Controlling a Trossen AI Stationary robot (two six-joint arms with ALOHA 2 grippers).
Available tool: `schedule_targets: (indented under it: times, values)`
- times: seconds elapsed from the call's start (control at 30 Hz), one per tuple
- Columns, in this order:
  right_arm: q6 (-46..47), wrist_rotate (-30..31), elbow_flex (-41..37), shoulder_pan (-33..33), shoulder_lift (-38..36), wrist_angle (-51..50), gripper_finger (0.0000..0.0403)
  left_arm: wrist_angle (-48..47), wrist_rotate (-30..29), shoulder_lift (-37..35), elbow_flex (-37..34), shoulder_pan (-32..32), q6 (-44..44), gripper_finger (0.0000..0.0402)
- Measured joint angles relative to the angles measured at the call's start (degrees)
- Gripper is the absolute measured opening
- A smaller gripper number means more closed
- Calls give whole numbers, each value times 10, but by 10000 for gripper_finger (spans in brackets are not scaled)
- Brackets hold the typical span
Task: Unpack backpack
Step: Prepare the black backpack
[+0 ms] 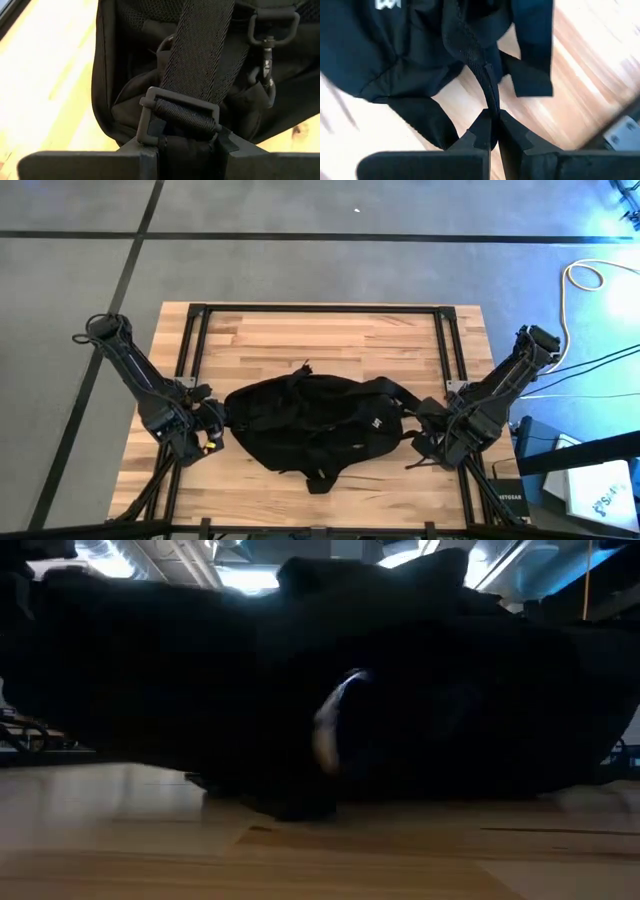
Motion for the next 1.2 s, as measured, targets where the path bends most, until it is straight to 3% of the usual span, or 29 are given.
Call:
schedule_targets:
  times: [0.3, 0.5, 0.6, 0.73, 0.93, 1.07, 1.2]
  values:
    - [-24, 50, -15, -5, 0, 27, 1, 158, -17, 0, -77, 6, 68, 68]
    - [-143, 40, -104, -62, 0, 185, 1, 163, -76, 0, -86, 8, 75, 69]
    - [-152, 68, -132, -88, 0, 203, 1, 167, -99, -1, -86, 7, 92, 81]
    - [-183, 76, -146, -107, 0, 221, 1, 168, -103, -1, -86, 7, 100, 129]
    - [-231, 87, -151, -110, 0, 279, 23, 166, -103, -1, -86, 7, 82, 238]
    - [-236, 100, -151, -110, 0, 286, 77, 166, -100, -1, -86, 7, 104, 298]
    - [-239, 125, -151, -110, 0, 287, 158, 167, -128, -1, -86, 7, 135, 321]
